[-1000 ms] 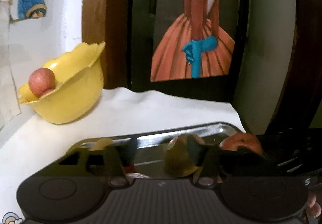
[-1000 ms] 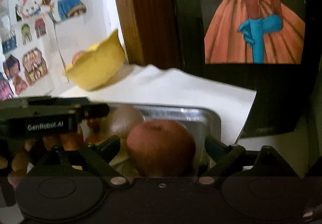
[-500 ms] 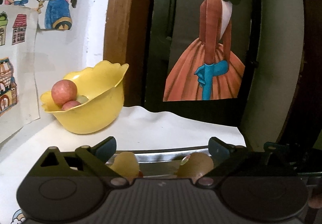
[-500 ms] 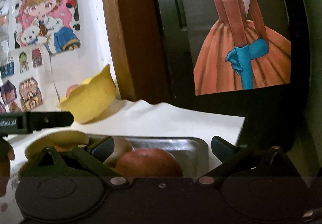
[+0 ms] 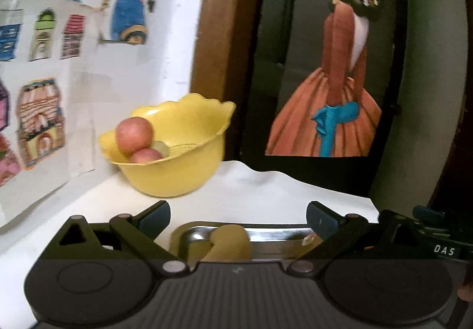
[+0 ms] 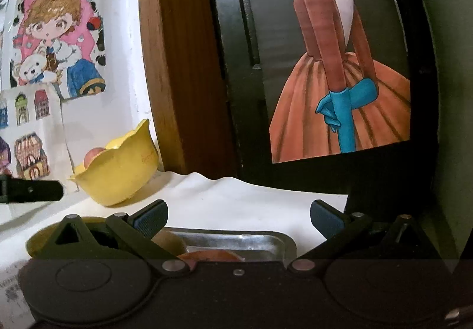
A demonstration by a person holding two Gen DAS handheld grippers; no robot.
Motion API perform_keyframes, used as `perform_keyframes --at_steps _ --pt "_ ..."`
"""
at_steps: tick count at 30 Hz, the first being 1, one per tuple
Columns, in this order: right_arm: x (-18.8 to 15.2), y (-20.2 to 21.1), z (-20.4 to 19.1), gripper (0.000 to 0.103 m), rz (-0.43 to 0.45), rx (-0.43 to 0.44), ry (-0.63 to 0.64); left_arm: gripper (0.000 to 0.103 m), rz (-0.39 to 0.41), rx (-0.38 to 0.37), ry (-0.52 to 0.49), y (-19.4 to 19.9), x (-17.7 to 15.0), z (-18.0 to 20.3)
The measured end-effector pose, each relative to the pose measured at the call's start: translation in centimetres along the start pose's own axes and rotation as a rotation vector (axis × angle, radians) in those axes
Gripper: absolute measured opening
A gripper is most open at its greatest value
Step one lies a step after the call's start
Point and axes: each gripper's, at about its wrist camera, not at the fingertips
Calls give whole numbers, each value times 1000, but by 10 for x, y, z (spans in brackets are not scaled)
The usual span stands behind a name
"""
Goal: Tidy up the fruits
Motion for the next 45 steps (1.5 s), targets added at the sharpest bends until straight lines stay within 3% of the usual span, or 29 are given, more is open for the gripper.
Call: perform_keyframes --at_steps 10,22,28,45 --pt "-5 -5 -50 102 -23 74 25 101 21 64 32 38 -3 -50" --pt "-11 4 -83 102 -45 69 18 102 37 96 60 81 -10 -78" --pt "-10 25 -100 102 -67 83 74 102 55 92 45 106 -16 -78" --pt "-1 113 -146 102 -21 114 133 103 112 66 46 168 -21 -72"
Point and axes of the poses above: each gripper's, at about its wrist camera, not at the fingertips, and y roughly against the way its jaws point, z to its right, x to its top, and after that the axes turned 5 degrees about -y, right-handed
